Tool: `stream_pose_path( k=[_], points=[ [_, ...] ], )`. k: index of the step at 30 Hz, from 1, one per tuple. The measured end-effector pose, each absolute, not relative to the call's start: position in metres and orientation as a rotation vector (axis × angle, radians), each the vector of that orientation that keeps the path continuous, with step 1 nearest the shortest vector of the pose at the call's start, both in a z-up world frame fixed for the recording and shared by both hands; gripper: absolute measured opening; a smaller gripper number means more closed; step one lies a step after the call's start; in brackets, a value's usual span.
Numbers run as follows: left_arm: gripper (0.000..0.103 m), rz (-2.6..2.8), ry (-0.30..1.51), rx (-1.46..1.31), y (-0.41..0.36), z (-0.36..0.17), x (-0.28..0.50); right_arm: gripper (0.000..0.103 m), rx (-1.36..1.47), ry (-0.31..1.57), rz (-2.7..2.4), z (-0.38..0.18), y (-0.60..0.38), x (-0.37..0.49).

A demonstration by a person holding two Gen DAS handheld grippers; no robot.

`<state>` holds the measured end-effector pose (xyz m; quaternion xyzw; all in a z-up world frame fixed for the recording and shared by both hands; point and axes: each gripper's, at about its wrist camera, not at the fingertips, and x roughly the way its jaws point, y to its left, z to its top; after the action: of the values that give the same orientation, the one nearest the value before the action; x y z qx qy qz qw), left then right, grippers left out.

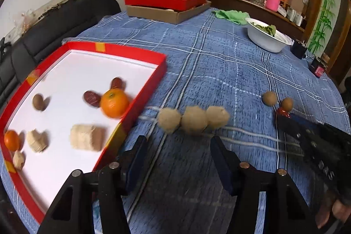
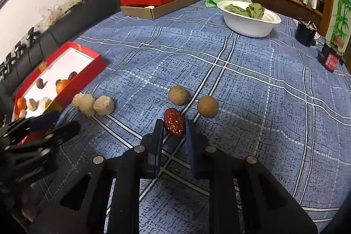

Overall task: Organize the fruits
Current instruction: 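Grasp a red date with the right tool while the left tool grasps a tan rough ball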

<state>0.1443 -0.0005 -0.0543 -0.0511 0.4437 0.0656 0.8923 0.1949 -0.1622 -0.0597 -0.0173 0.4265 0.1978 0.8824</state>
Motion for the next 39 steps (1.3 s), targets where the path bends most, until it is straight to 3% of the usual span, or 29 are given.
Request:
stream_pose_path(
  k=[8, 15, 22, 31, 36, 39],
  points=[
    [0.047, 0.116, 0.894, -0.047, -0.023, -0.048, 0.157, 0.018, -0.007, 0.879, 0.433, -0.057, -0.167, 0.197],
    [0.045, 0.055, 0.867, 0.078, -0.034, -0.047, 0.170, 0.018, 0.009, 0.874, 0.440, -0.054, -0.169, 0.197],
    [0.045, 0.151, 0.949, -0.030, 0.000, -0.059, 0.151, 0.018, 0.021, 0.871, 0.445, -0.053, -0.171, 0.197],
    [0.045, 0.147, 0.922, -0.052, -0.001, -0.045, 0.150, 0.019, 0.033, 0.881, 0.456, -0.055, -0.170, 0.197],
    [0.039, 0.168, 0.930, -0.033, -0.004, -0.048, 0.166, 0.019, 0.038, 0.877, 0.457, -0.054, -0.171, 0.197],
    [0.029, 0.163, 0.928, -0.045, -0.003, -0.046, 0.166, 0.019, 0.038, 0.874, 0.459, -0.052, -0.171, 0.197]
  ],
)
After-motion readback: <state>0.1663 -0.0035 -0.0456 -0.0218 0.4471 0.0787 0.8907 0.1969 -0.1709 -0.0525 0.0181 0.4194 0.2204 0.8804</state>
